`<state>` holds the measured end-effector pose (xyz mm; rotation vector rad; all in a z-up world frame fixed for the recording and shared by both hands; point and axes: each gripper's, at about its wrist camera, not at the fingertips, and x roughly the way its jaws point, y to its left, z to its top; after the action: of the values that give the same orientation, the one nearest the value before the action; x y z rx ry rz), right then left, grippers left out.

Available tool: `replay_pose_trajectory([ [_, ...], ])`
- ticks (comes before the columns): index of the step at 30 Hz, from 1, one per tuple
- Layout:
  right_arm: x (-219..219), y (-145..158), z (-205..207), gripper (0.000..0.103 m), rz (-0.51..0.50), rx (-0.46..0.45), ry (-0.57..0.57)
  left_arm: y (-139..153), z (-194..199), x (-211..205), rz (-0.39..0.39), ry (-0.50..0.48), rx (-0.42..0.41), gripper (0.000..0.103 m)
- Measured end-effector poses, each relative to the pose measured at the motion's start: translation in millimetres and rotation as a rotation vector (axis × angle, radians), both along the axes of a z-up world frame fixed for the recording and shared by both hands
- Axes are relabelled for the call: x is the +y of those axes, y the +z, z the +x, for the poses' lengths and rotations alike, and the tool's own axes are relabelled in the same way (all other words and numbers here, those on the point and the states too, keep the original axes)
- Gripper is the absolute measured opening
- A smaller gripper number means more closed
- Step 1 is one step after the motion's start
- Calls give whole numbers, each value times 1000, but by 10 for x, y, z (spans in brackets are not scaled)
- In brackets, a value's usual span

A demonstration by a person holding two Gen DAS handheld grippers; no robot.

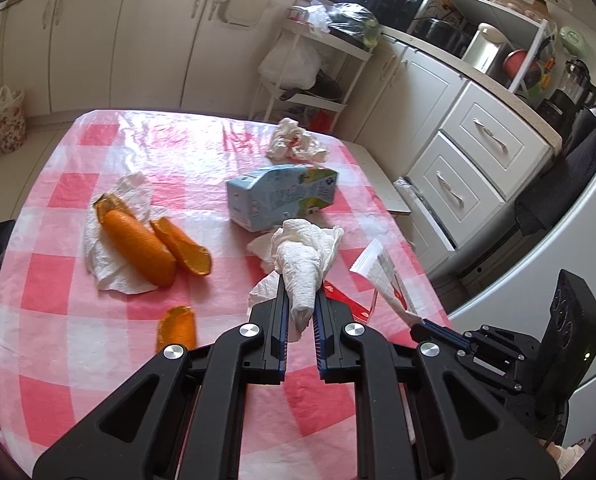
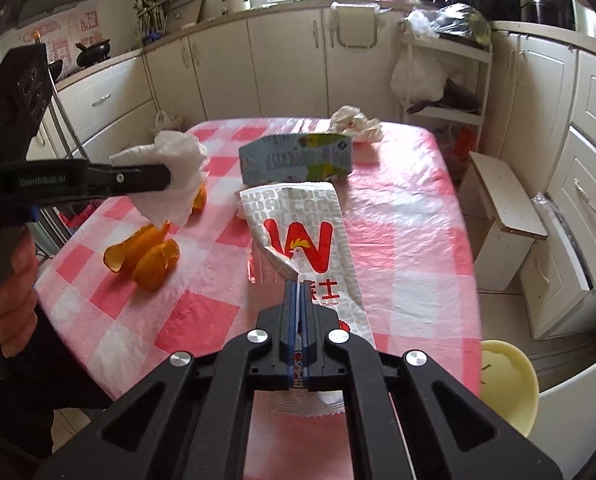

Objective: Collect trash
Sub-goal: 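Carry the tissue and wrapper over the yellow bin and open both tools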

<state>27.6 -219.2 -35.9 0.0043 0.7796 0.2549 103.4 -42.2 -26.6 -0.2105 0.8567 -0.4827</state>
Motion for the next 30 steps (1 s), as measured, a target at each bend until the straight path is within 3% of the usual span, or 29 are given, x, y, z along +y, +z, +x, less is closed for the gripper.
replay_pose_trajectory([
  [10,-396,115,-174,3,9,-40,-102,22,-118,-372,3,-80,-17,11],
  [16,-825,106,-302,3,19,-38,-221,47,-241,-743,14,-164,-33,11],
  [24,-1488,-86,-500,3,88,44,-417,32,-390,-1384,37,-280,-34,11],
  [30,-1885,-280,-577,3,151,112,-541,-51,-406,-1880,11,-335,2,11],
])
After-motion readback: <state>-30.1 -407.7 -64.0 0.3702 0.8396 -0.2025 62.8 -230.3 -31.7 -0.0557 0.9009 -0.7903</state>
